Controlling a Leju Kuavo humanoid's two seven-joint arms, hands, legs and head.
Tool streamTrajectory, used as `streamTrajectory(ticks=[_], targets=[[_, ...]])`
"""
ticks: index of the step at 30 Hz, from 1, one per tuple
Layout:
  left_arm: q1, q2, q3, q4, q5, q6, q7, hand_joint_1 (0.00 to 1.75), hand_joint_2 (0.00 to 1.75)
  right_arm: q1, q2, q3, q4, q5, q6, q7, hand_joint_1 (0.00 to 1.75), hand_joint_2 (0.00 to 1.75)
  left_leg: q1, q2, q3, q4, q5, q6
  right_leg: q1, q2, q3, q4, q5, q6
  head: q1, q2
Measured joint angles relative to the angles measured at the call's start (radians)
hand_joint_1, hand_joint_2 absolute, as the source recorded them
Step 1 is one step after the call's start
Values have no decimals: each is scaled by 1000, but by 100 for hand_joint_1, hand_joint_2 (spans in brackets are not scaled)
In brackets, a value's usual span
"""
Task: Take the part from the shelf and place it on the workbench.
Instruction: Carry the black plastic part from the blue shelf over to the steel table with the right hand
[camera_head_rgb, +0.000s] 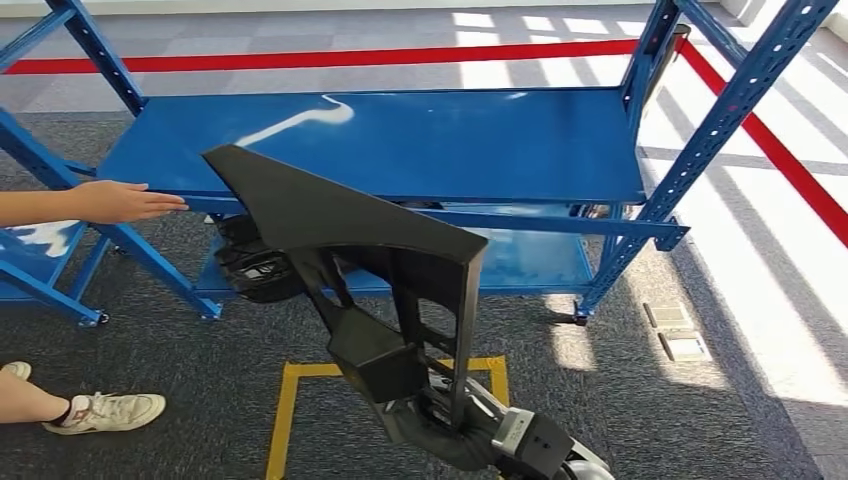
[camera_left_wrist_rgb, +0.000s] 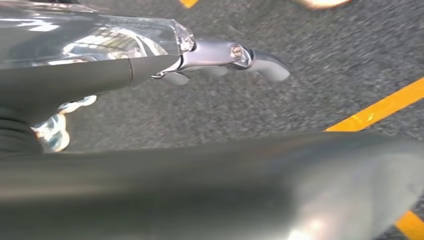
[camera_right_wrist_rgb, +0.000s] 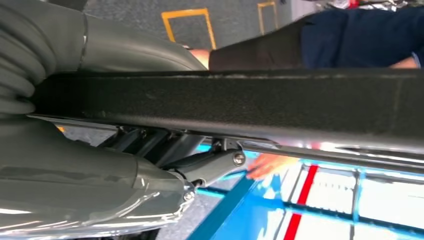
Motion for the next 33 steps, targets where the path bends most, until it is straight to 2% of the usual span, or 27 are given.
streamTrajectory(ticks=[1, 2, 3, 4, 6, 7, 8, 9, 10, 11, 12, 13, 14, 16, 18, 19, 21, 22, 23, 24, 25, 26, 28, 29, 31, 33], targets=[[0, 0, 0, 0, 0, 0, 0, 0, 175, 1, 0, -1, 0, 1, 0, 0, 175, 175, 2, 1, -3, -8, 2, 2, -1, 0, -6, 0, 8, 6, 0, 0], [1, -1, 0, 0, -1, 0, 0, 0, 175, 2, 0, -2, 0, 1, 0, 0, 175, 175, 3, 3, -10, -13, 9, 6, -1, 1, -14, 5, 1, 10, 0, 0], [1, -1, 0, 0, -2, 0, 0, 0, 175, 3, -1, -3, 0, 1, 0, 1, 175, 175, 5, 6, -18, -18, 17, 11, -1, 3, -24, 22, -22, 13, 1, 0], [2, -2, -1, 0, -3, 0, -1, 0, 175, 5, -1, -4, 1, 2, 0, 2, 175, 175, 7, 8, -28, -20, 27, 15, 0, 5, -37, 56, -60, 15, 1, 0], [4, -3, -1, 0, -4, 0, -1, 0, 175, 7, -2, -5, 1, 2, 0, 3, 175, 175, 4, 13, -52, -16, 43, 21, 0, 8, -67, 170, -147, 16, 2, 0], [5, -3, -1, 0, -4, 0, -1, 0, 175, 9, -2, -5, 2, 2, 0, 3, 175, 175, 3, 15, -64, -13, 51, 21, 0, 8, -77, 227, -167, 17, 2, 0], [6, -4, -1, 0, -4, 0, -1, 0, 175, 11, -2, -5, 2, 2, -1, 3, 175, 175, 2, 17, -76, -8, 57, 21, 0, 8, -77, 263, -166, 20, 2, 0], [6, -4, -1, 0, -4, 0, -1, 0, 175, 13, -3, -6, 2, 2, -1, 3, 175, 175, 2, 19, -88, -1, 61, 20, 0, 8, -60, 264, -148, 22, 2, 0], [6, -4, -1, 0, -4, 0, 0, 0, 175, 14, -3, -6, 3, 2, -1, 3, 175, 175, 2, 19, -98, 6, 64, 19, 0, 8, -24, 226, -122, 22, 2, 0], [6, -4, -1, 0, -4, 0, 0, 0, 175, 15, -3, -6, 2, 2, -1, 4, 175, 175, 2, 20, -108, 15, 65, 18, 0, 8, 26, 158, -102, 21, 2, 0], [5, -5, -2, 0, -4, 0, 0, 0, 175, 14, -4, -6, 2, 2, -1, 4, 175, 175, 1, 20, -117, 26, 65, 16, 0, 7, 74, 88, -94, 19, 1, 0], [5, -6, -2, 0, -5, 0, 0, 0, 175, 14, -4, -6, 2, 2, -1, 4, 175, 175, 0, 20, -124, 35, 65, 14, 1, 7, 107, 33, -93, 16, 1, 0], [4, -6, -2, 0, -5, 0, 0, 0, 175, 14, -4, -6, 1, 2, -1, 4, 175, 175, -1, 20, -131, 42, 65, 10, 2, 7, 126, -1, -99, 12, 1, 0], [4, -6, -2, 0, -5, 0, 0, 0, 175, 15, -3, -6, 1, 2, -1, 4, 175, 175, -3, 20, -140, 48, 69, 1, 1, 8, 124, -16, -105, 2, 0, 0], [5, -6, -2, 0, -5, 0, 0, 0, 175, 14, -2, -6, 1, 2, -1, 4, 175, 175, -1, 16, -152, 69, 50, -13, -5, 7, 119, -22, -101, -11, 0, 0], [5, -6, -2, 0, -6, 0, 0, 0, 175, 15, -1, -6, 1, 2, -1, 4, 175, 175, 2, 14, -167, 105, 22, -22, -8, 6, 116, -24, -97, -17, 0, 0], [5, -6, -2, 0, -6, 0, 0, 0, 175, 15, 0, -6, 1, 2, -1, 4, 175, 175, 14, 12, -215, 228, -52, -39, -9, 4, 106, -23, -90, -22, 0, 0], [6, -6, -2, 0, -6, 0, 0, 0, 175, 16, 0, -6, 1, 2, 0, 4, 175, 175, 20, 12, -239, 290, -77, -44, -9, 3, 102, -22, -87, -22, 0, 0], [7, -6, -2, 0, -6, 0, 1, 0, 175, 16, 0, -6, 1, 2, 0, 4, 175, 175, 24, 12, -250, 324, -82, -48, -9, 2, 98, -21, -85, -22, 0, 0], [7, -6, -2, 0, -6, 0, 1, 0, 175, 16, 0, -6, 1, 2, 0, 4, 175, 175, 27, 12, -243, 320, -67, -50, -9, 2, 96, -20, -84, -21, 0, 0], [7, -6, -2, 0, -6, 0, 1, 0, 175, 17, 0, -6, 1, 2, 0, 4, 175, 175, 30, 12, -216, 275, -34, -50, -9, 2, 95, -19, -83, -20, 0, 0], [7, -6, -2, 0, -6, 0, 1, 0, 175, 16, 1, -6, 1, 2, 0, 4, 175, 175, 31, 11, -179, 203, 4, -48, -9, 2, 96, -19, -82, -18, 0, 0], [7, -6, -2, 0, -7, 0, 1, 0, 175, 15, 2, -6, 0, 2, 0, 4, 175, 175, 28, 9, -115, 81, 48, -40, -8, 2, 95, -18, -80, -11, 0, 0], [7, -6, -2, 0, -7, 0, 1, 0, 175, 15, 2, -6, -1, 2, 0, 4, 175, 175, 26, 8, -102, 53, 52, -36, -8, 3, 93, -18, -78, -6, 0, 0], [6, -6, -2, 0, -7, 0, 2, 0, 175, 15, 3, -6, -3, 2, 0, 4, 175, 175, 22, 7, -103, 40, 48, -27, -9, 4, 88, -19, -71, 8, 0, 0], [5, -6, -3, 0, -8, 0, 3, 0, 175, 14, 2, -6, -6, 2, 0, 4, 175, 175, 25, 10, -106, 29, 52, -14, -8, 5, 78, -4, -86, 18, 0, 0]])
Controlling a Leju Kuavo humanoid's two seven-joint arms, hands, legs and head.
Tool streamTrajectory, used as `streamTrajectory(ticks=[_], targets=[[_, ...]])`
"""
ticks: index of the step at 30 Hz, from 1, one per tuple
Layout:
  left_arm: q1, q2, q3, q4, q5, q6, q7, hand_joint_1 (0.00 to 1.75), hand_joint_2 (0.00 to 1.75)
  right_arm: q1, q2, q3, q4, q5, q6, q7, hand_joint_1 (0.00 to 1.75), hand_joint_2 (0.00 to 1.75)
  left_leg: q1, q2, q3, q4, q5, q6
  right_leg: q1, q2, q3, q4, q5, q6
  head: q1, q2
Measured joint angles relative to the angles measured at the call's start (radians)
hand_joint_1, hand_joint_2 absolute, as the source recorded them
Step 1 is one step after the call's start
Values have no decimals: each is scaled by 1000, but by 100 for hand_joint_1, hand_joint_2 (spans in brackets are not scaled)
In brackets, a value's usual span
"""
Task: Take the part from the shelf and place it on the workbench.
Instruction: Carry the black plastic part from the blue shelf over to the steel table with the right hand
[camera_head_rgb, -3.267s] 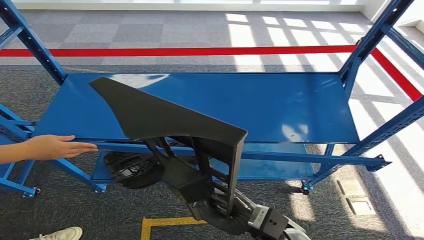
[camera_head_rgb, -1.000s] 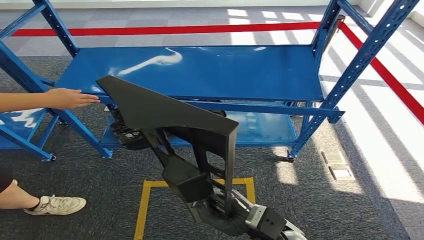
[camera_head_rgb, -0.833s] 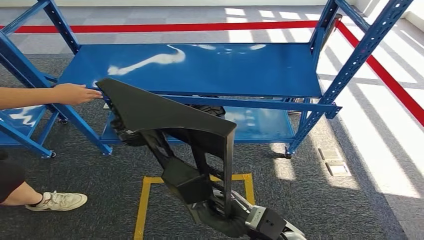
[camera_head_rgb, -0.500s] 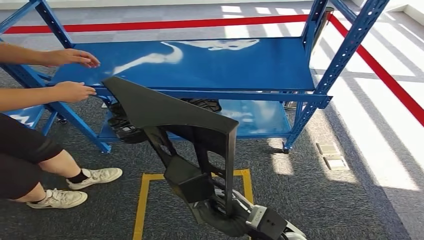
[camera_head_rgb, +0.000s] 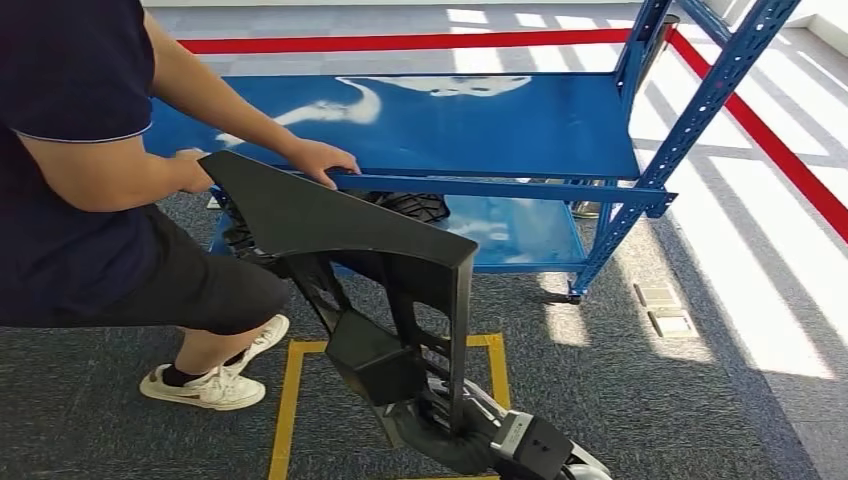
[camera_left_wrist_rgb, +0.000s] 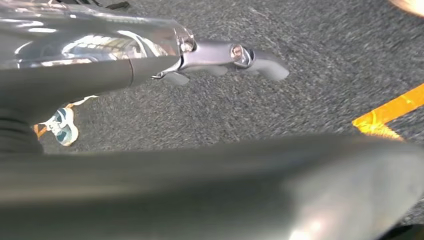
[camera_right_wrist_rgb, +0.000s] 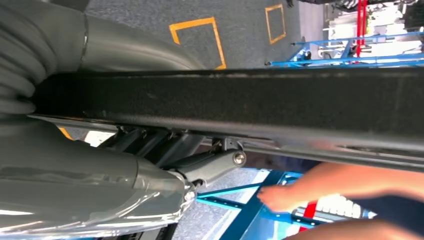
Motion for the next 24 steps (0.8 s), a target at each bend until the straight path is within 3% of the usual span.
streamTrajectory(ticks=[2, 4, 5, 6, 7, 9, 11, 14, 16, 19, 20, 21, 22, 24], targets=[[0, 0, 0, 0, -4, 0, 0, 0, 175, 0, -1, 0, -1, 0, 0, 0, 175, 175, 2, 3, -4, -5, 7, 11, 2, 2, -36, 83, -57, 2, 0, 0], [1, 0, -1, 0, -8, 0, -1, 0, 175, 2, -1, 0, -1, 0, 0, 0, 175, 175, -2, 4, -11, -2, 9, 16, 3, 4, -95, 221, -119, 1, 1, 0], [2, 0, -1, 0, -9, 0, -1, 0, 175, 4, -2, 0, -1, 0, 0, 0, 175, 175, -4, 4, -13, 0, 9, 17, 3, 4, -114, 266, -130, 1, 1, 0], [2, 0, -1, 0, -9, 0, -1, 0, 175, 5, -2, 0, 0, 0, 0, 0, 175, 175, -5, 5, -15, 3, 9, 18, 3, 4, -116, 275, -121, 0, 1, 0], [1, 0, -1, 0, -10, 0, -1, 0, 175, 5, -2, 0, 0, 0, 0, 0, 175, 175, -6, 4, -16, 6, 8, 18, 3, 4, -97, 240, -93, -1, 1, 0], [0, -1, -1, 0, -10, 0, -1, 0, 175, 4, -2, 0, -1, 0, 0, 0, 175, 175, -9, 4, -18, 15, 4, 14, 4, 3, -31, 105, -28, -4, 1, 0], [0, -1, -1, 0, -10, 0, -1, 0, 175, 3, -1, 0, -1, 1, 0, 0, 175, 175, -12, 3, -25, 25, -1, 7, 6, 4, 6, 17, -4, -8, 1, 0], [0, -1, -1, 0, -9, 0, -1, 0, 175, 4, -1, 0, -2, 2, 0, 0, 175, 175, -11, 3, -33, 32, -3, -3, 6, 7, 4, 6, -5, -16, 0, 0], [-1, -1, -1, 0, -8, 0, -2, 0, 175, 3, 1, 0, -3, 2, 0, 0, 175, 175, -8, 2, -47, 65, -31, -15, 1, 5, 3, 4, -1, -24, 0, 0], [0, -1, -1, 0, -8, 0, -3, 0, 175, 3, 2, 0, -3, 4, 0, 0, 175, 175, 2, 2, -125, 242, -124, -35, -3, 1, -3, 3, 1, -30, -1, 0], [1, -1, -1, 0, -8, 0, -2, 0, 175, 4, 2, 0, -3, 5, 0, 0, 175, 175, 5, 2, -148, 293, -139, -38, -3, 1, -4, 3, 2, -30, -1, 0], [2, -1, -1, 0, -8, 0, -2, 0, 175, 4, 2, 0, -3, 7, 0, 0, 175, 175, 7, 2, -153, 307, -133, -39, -3, 0, -4, 3, 2, -31, -1, 0], [2, -1, -1, 0, -8, 0, -1, 0, 175, 4, 3, 0, -3, 8, 0, 0, 175, 175, 8, 2, -140, 282, -108, -40, -3, 1, -3, 3, 2, -30, -1, 0], [1, -1, -1, 0, -8, 0, 0, 0, 175, 3, 4, 0, -4, 10, 0, 0, 175, 175, 10, 1, -78, 152, -35, -36, -4, 2, 1, 3, 1, -28, -1, 0]])
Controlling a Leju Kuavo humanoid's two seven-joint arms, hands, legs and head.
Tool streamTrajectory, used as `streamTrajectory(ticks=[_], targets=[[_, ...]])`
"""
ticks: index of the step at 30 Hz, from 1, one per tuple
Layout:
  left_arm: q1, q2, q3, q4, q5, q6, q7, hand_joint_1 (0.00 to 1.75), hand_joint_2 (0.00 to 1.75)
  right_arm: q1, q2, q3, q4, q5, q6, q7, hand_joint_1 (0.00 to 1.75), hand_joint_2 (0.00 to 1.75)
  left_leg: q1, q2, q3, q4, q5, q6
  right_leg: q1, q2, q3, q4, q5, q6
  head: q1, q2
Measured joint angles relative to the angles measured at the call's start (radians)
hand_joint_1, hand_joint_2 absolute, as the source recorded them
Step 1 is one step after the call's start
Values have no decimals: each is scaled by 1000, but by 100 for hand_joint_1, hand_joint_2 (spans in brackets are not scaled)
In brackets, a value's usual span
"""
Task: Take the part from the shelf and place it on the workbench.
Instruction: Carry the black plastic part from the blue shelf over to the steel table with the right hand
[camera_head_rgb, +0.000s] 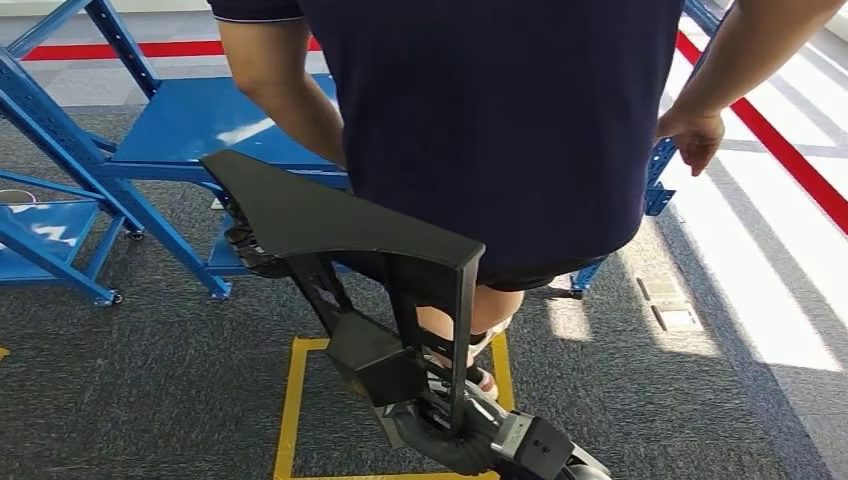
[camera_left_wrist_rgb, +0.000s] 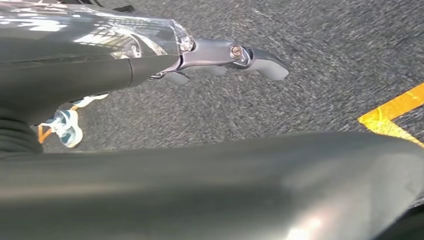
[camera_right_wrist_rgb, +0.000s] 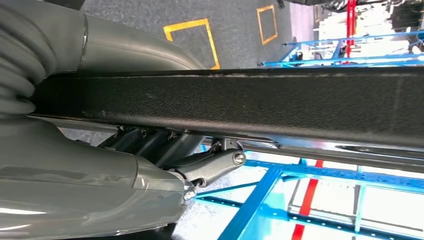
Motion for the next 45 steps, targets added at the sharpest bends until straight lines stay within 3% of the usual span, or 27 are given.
streamTrajectory(ticks=[2, 5, 7, 8, 10, 11, 12, 13, 15, 17, 20, 22, 23, 26, 27, 28, 29, 31, 33, 35, 37, 39, 41, 42, 43, 45], targets=[[-1, 0, 0, 0, 0, 0, 2, 0, 175, -2, 2, 0, 0, 2, 0, 0, 175, 175, -3, -3, 41, -96, 37, 10, 2, 2, -3, 2, 1, 8, 0, 0], [-1, 0, 0, 0, 0, 0, 6, 0, 175, -3, 3, 0, -1, 4, 0, -1, 175, 175, -7, -4, 41, -119, 34, 27, 3, 3, -13, 2, 5, 26, 0, 0], [0, 0, 0, 0, 0, 0, 7, 0, 175, -4, 3, 0, -2, 7, 0, -3, 175, 175, -5, -2, 41, -126, 38, 38, 2, 2, -22, 24, -16, 34, 0, 0], [-1, 0, 0, 0, 0, 0, 7, 0, 175, -4, 3, 0, -2, 9, 0, -5, 175, 175, -4, -1, 42, -129, 41, 43, 2, 3, -37, 62, -43, 36, 1, 0], [-1, 0, 0, 0, 0, 0, 7, 0, 175, -3, 3, 0, -3, 11, 0, -7, 175, 175, -7, 1, 40, -129, 43, 50, 3, 4, -91, 191, -109, 37, 1, 0], [-1, 0, 0, 0, 0, 0, 7, 0, 175, -1, 2, 0, -3, 12, 0, -7, 175, 175, -9, 2, 40, -129, 43, 51, 3, 4, -116, 249, -130, 38, 1, 0], [-1, 0, 0, 0, 0, 0, 7, 0, 175, -1, 2, 0, -3, 12, 0, -7, 175, 175, -11, 3, 41, -129, 43, 52, 3, 4, -128, 279, -132, 38, 1, 0], [-1, 0, 0, 0, 0, 0, 7, 0, 175, 0, 2, 0, -3, 12, 0, -7, 175, 175, -13, 3, 42, -129, 43, 52, 4, 4, -121, 268, -114, 38, 1, 0], [-1, 0, 0, 0, 0, 0, 7, 0, 175, 0, 2, 0, -3, 12, 0, -7, 175, 175, -14, 2, 44, -126, 41, 50, 5, 4, -64, 147, -44, 33, 1, 0], [-2, 0, 0, 0, 0, 0, 7, 0, 175, -1, 2, 0, -4, 12, 0, -7, 175, 175, -18, 1, 39, -119, 38, 44, 8, 4, -15, 35, -3, 27, 1, 0], [-2, 0, 0, 0, 0, 0, 7, 0, 175, -1, 3, 0, -6, 13, 0, -7, 175, 175, -20, 1, 31, -115, 38, 35, 9, 7, -9, 8, -3, 17, 0, 0], [-3, 0, 0, 0, 0, 0, 7, 0, 175, -3, 4, 0, -6, 13, 0, -7, 175, 175, -18, 1, 25, -97, 21, 26, 4, 6, -9, 6, -1, 9, 0, 0], [-4, 0, 0, 0, 0, 0, 7, 0, 175, -4, 5, 0, -6, 13, 0, -7, 175, 175, -16, 0, 11, -65, -3, 19, 1, 5, -9, 4, 1, 5, -1, 0], [-2, 0, 0, 0, 9, 0, 8, 0, 175, -4, 6, 0, -6, 13, 0, -7, 175, 175, -6, 0, -64, 112, -92, 2, 0, -1, -11, 5, 4, -2, -1, 0], [-1, 0, 1, 0, 12, 0, 8, 0, 175, -4, 6, 0, -6, 13, 0, -7, 175, 175, -4, 0, -77, 147, -101, -1, 0, -3, -11, 6, 4, -2, -1, 0], [-1, 0, 1, 0, 15, 0, 9, 0, 175, -4, 6, 0, -6, 13, 0, -7, 175, 175, -2, 0, -74, 145, -90, -2, 0, -3, -11, 6, 5, -3, -1, 0], [-1, 0, 1, 0, 16, 0, 9, 0, 175, -5, 6, 0, -6, 13, 0, -7, 175, 175, -1, 0, -52, 106, -63, -2, -1, -3, -11, 6, 5, -3, -1, 0], [-2, 0, 1, 0, 17, 0, 10, 0, 175, -6, 7, 0, -6, 13, 0, -7, 175, 175, 0, -3, 14, -25, 3, 3, 1, -2, -11, 7, 6, 0, -1, 0], [-2, 0, 1, 0, 17, 0, 10, 0, 175, -9, 8, 0, -6, 13, 0, -7, 175, 175, -3, -9, 49, -104, 33, 10, 3, -1, -16, 9, 10, 10, -1, 0], [-2, 0, 2, 0, 17, 0, 10, 0, 175, -12, 8, 0, -6, 13, 0, -7, 175, 175, -6, -10, 46, -111, 34, 19, 3, 0, -22, 9, 18, 23, 0, 0], [-2, 0, 2, 0, 18, 0, 10, 0, 175, -14, 8, 0, -6, 13, 0, -7, 175, 175, -5, -6, 39, -118, 42, 34, 1, 1, -29, 19, 3, 34, 0, 0], [-4, 0, 2, 0, 17, 0, 9, 0, 175, -16, 8, 0, -6, 13, 1, -7, 175, 175, -4, -1, 28, -124, 55, 52, 1, 2, -47, 75, -61, 37, 1, 0], [-5, 0, 2, 0, 17, -1, 9, 0, 175, -18, 8, 0, -5, 13, 1, -7, 175, 175, -9, 2, 12, -123, 67, 60, 2, 3, -74, 186, -142, 36, 2, 0], [-5, 0, 2, 0, 17, -2, 9, 0, 175, -18, 8, 0, -4, 13, 2, -7, 175, 175, -11, 4, 3, -121, 73, 62, 2, 3, -78, 228, -162, 36, 2, 0], [-5, 0, 2, 0, 17, -3, 9, 0, 175, -19, 8, 0, -3, 13, 2, -7, 175, 175, -14, 5, -7, -119, 80, 62, 2, 3, -72, 250, -166, 36, 2, 0], [-6, 0, 2, 0, 17, -6, 9, 0, 175, -22, 8, 0, -1, 13, 2, -7, 175, 175, -15, 6, -27, -112, 90, 59, 2, 3, -8, 177, -118, 36, 2, 0]])
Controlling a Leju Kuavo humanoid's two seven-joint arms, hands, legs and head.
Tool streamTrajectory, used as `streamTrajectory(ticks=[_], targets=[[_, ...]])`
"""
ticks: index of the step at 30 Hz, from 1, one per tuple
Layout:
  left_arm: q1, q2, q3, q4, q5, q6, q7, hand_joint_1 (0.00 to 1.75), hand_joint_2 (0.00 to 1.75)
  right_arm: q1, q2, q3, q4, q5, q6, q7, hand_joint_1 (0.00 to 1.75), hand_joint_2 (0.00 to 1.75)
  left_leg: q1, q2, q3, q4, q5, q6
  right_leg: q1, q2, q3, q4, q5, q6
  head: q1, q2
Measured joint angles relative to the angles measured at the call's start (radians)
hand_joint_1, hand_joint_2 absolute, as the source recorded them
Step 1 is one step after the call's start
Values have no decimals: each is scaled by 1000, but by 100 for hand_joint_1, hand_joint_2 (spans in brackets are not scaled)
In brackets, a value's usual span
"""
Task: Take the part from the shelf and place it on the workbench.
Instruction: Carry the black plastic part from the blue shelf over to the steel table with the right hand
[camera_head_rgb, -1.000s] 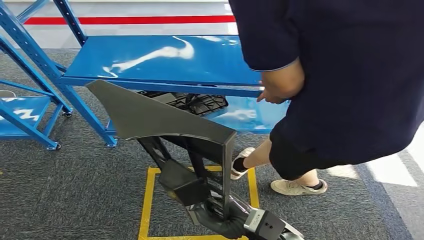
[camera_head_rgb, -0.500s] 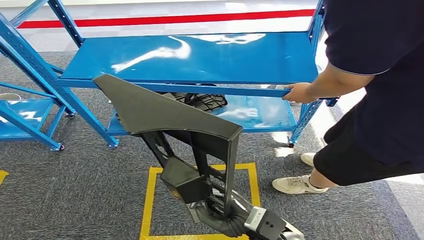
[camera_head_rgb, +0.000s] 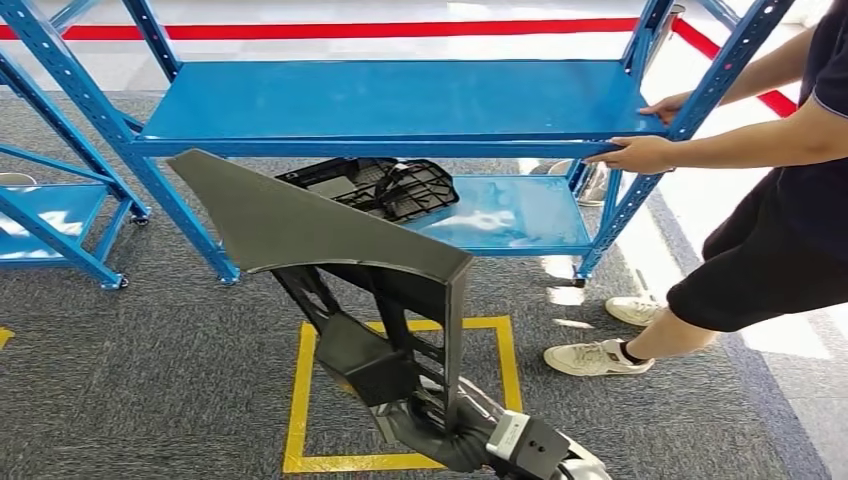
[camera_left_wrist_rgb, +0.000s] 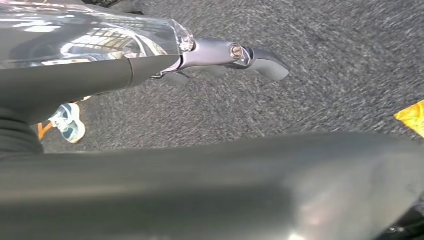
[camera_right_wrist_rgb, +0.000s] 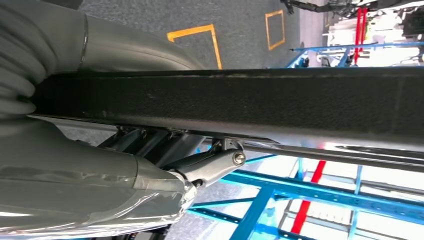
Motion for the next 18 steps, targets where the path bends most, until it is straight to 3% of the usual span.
streamTrajectory(ticks=[2, 3, 5, 7, 9, 11, 12, 13, 14, 15, 16, 18], targets=[[0, 0, 0, 0, 0, -2, 0, 0, 175, -6, 0, 0, 0, 0, 1, 0, 175, 175, -2, 0, -16, 10, 9, -7, 2, 0, 84, -132, 39, -5, 0, 0], [-1, 0, 0, 0, 0, -2, 0, 0, 175, -9, 1, 0, 0, 0, 1, 0, 175, 175, -3, 0, -21, 14, 14, -12, 3, 1, 109, -177, 44, -7, 0, 0], [-1, 0, 0, 0, 0, -2, 0, 0, 175, -12, 1, 0, 0, 0, 1, 0, 175, 175, -5, 0, -26, 17, 28, -21, 8, 2, 119, -204, 45, -13, -1, 0], [1, 1, 0, 0, 0, -2, 0, 0, 175, -14, 2, 0, 1, 0, 1, 0, 175, 175, -2, -3, -32, 21, 25, -31, 5, -1, 107, -204, 58, -28, -1, 0], [2, 2, 0, 0, 0, -2, -1, 0, 175, -15, 3, 0, 3, 0, 1, 0, 175, 175, 2, -6, -49, 72, -40, -44, 1, -6, 86, -204, 75, -44, -2, 0], [1, 2, 0, 0, -3, -2, -2, 0, 175, -14, 5, 0, 3, 1, 1, 0, 175, 175, 6, -6, -75, 186, -128, -55, 3, -9, 61, -203, 90, -51, -2, 0], [2, 2, 0, 0, -4, -2, -3, 0, 175, -13, 5, 0, 4, 1, 1, 0, 175, 175, 7, -6, -84, 242, -149, -59, 4, -10, 49, -202, 97, -51, -2, 0], [2, 2, 0, 0, -5, -2, -3, 0, 175, -12, 5, 0, 4, 1, 1, 0, 175, 175, 8, -6, -82, 272, -147, -60, 5, -12, 40, -202, 104, -51, -2, 0], [3, 2, 0, 0, -5, -2, -3, 0, 175, -12, 5, 0, 4, 1, 1, 0, 175, 175, 8, -6, -65, 268, -129, -59, 6, -12, 32, -201, 110, -50, -2, 0], [4, 2, 0, 0, -5, -2, -3, 0, 175, -12, 5, 0, 4, 1, 1, 0, 175, 175, 7, -7, -27, 222, -101, -55, 7, -12, 27, -201, 114, -49, -2, 0], [4, 2, 0, 0, -5, -2, -3, 0, 175, -12, 5, 0, 4, 2, 0, -1, 175, 175, 5, -8, 22, 150, -76, -48, 7, -12, 24, -200, 118, -47, -2, 0], [3, 2, 0, 0, -5, -2, -1, 0, 175, -12, 6, 0, 3, 12, -6, -5, 175, 175, -1, -11, 106, 12, -56, -31, 9, -12, 20, -200, 125, -41, -2, 0]])
